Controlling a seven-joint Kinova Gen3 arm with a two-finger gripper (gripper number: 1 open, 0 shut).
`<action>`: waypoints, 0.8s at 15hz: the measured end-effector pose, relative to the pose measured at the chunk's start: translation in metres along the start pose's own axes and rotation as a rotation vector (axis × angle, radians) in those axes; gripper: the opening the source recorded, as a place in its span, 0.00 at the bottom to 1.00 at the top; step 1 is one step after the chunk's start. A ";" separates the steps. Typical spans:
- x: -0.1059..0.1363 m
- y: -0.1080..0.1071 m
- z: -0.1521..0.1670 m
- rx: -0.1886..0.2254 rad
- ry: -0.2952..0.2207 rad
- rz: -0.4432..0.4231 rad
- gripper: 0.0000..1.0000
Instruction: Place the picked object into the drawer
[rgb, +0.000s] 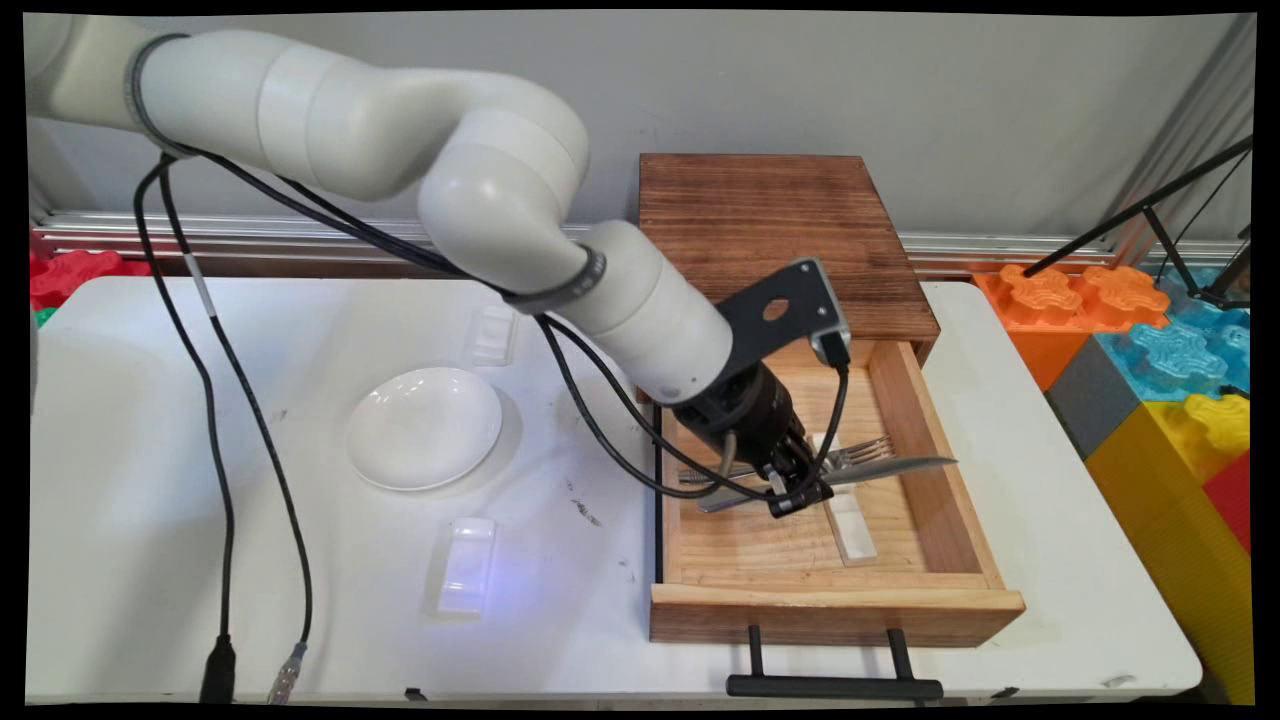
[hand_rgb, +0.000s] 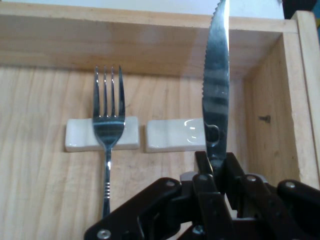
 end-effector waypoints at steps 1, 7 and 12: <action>-0.001 0.001 0.005 0.001 0.001 0.000 0.00; -0.012 0.005 0.030 0.005 -0.003 -0.002 0.00; -0.020 0.007 0.044 0.007 -0.005 -0.009 0.00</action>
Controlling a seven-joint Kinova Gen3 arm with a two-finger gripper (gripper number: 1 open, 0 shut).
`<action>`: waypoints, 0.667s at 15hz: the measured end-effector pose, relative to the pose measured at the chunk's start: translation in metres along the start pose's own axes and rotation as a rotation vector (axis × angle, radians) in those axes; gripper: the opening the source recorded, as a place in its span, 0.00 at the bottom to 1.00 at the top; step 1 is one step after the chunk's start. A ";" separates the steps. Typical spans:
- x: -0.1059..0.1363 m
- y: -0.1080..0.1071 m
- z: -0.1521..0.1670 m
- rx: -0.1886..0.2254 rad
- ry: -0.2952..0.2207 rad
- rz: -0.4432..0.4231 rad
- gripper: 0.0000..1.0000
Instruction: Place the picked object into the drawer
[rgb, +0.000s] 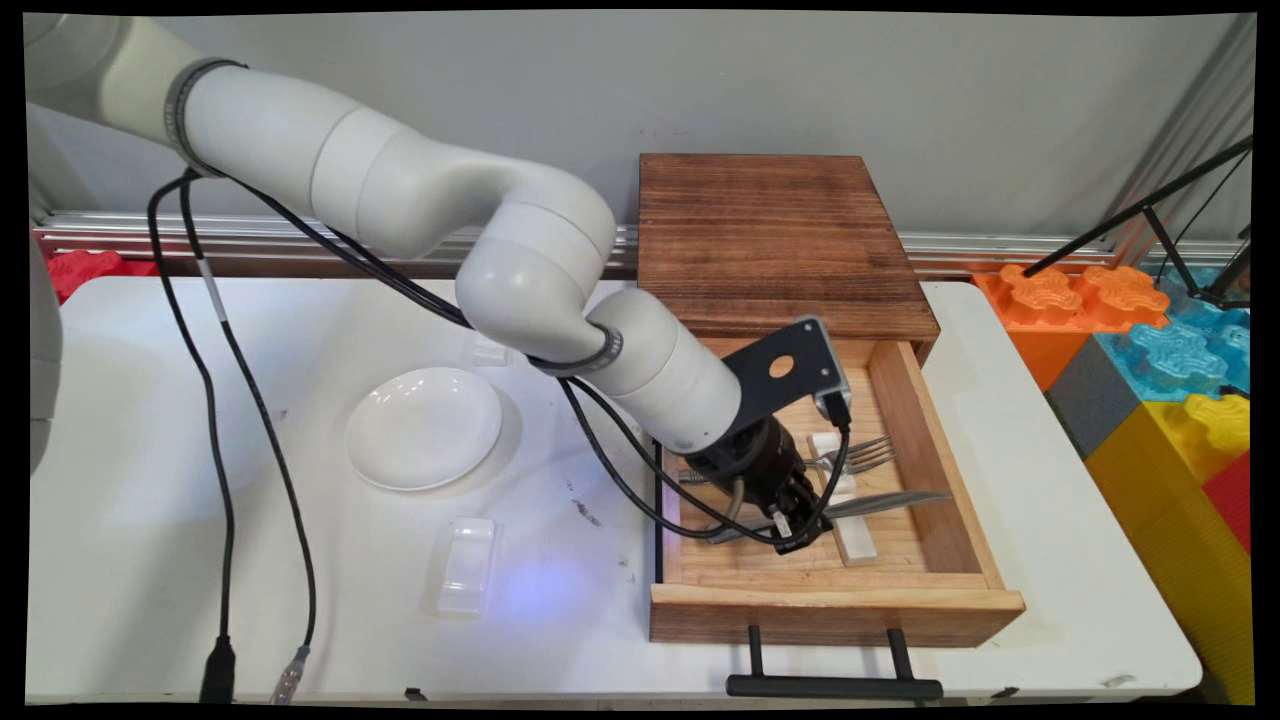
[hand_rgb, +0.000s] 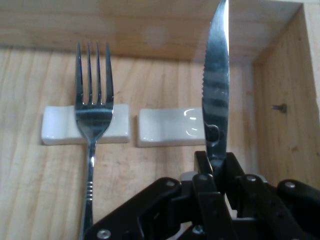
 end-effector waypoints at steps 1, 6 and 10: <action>-0.002 0.000 0.003 0.002 0.000 -0.002 0.00; -0.007 -0.002 0.018 0.008 0.003 -0.013 0.00; -0.009 -0.004 0.025 0.005 0.002 -0.021 0.00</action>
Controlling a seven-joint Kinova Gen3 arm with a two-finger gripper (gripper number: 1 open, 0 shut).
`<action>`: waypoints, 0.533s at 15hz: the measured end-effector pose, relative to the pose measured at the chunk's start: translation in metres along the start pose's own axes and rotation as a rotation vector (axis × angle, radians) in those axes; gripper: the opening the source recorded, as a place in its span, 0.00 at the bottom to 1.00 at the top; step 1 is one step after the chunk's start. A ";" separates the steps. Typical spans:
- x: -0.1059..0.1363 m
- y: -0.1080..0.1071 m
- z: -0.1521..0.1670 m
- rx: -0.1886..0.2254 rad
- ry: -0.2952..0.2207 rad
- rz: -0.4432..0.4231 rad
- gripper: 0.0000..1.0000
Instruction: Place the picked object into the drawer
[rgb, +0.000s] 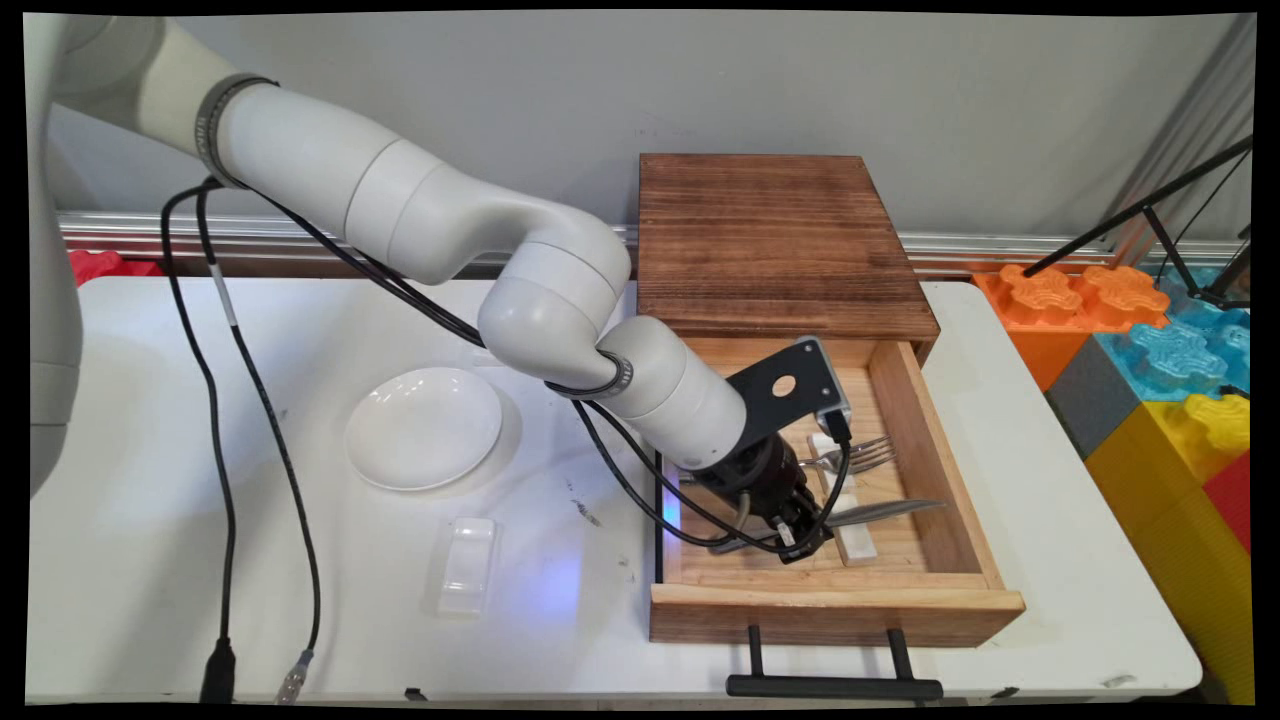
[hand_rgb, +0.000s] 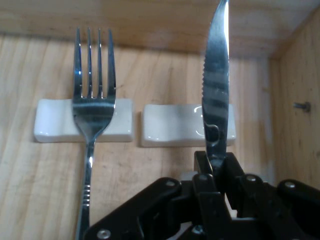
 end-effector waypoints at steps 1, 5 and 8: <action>0.000 0.000 0.001 -0.001 0.000 -0.001 0.00; -0.002 -0.002 0.006 -0.006 -0.003 -0.003 0.00; -0.003 -0.004 0.009 -0.012 -0.008 -0.003 0.00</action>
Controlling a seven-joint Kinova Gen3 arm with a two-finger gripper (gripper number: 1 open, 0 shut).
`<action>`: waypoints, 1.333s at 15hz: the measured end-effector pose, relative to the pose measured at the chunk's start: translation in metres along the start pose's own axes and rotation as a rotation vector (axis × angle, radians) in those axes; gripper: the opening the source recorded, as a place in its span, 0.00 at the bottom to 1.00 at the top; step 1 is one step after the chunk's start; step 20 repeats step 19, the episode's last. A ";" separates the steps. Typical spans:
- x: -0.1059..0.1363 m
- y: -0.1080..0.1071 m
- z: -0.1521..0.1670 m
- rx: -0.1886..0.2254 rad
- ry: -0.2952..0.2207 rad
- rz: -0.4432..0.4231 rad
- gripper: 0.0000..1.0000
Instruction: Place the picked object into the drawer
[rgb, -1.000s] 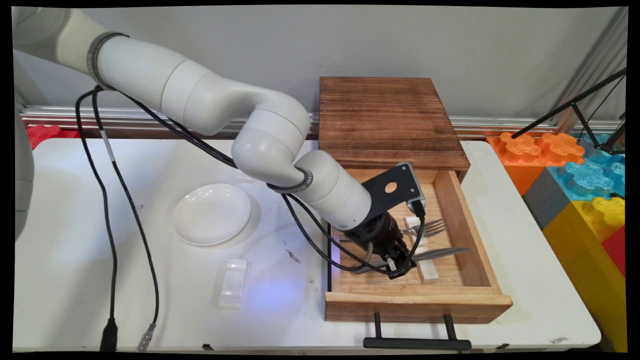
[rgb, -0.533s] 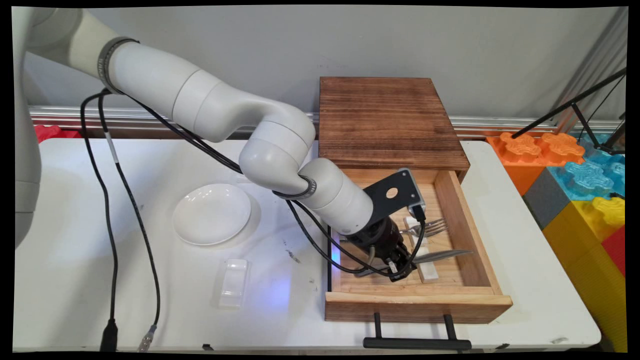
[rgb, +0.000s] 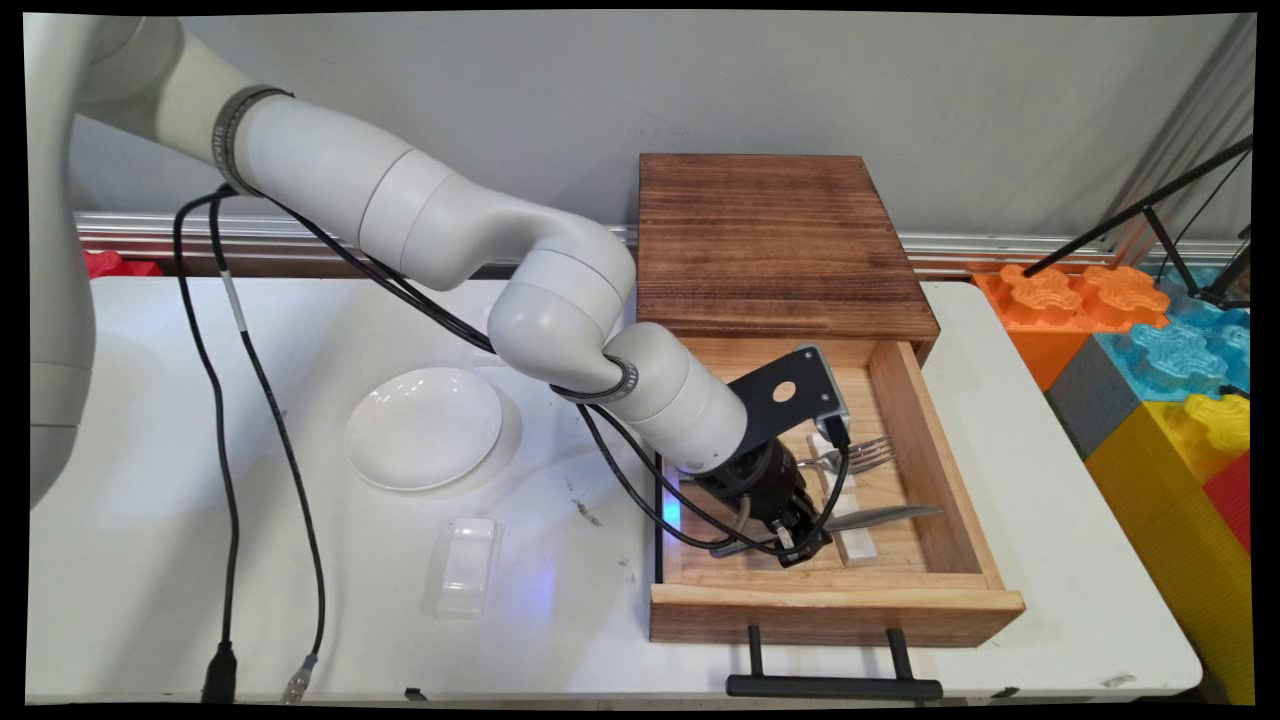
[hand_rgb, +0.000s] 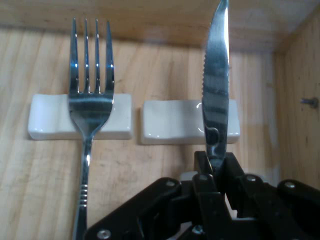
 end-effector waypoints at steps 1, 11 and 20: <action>0.000 0.000 0.000 -0.002 0.000 0.000 0.00; -0.001 -0.003 0.007 -0.029 -0.005 0.004 1.00; -0.002 -0.008 0.004 -0.034 -0.006 -0.003 1.00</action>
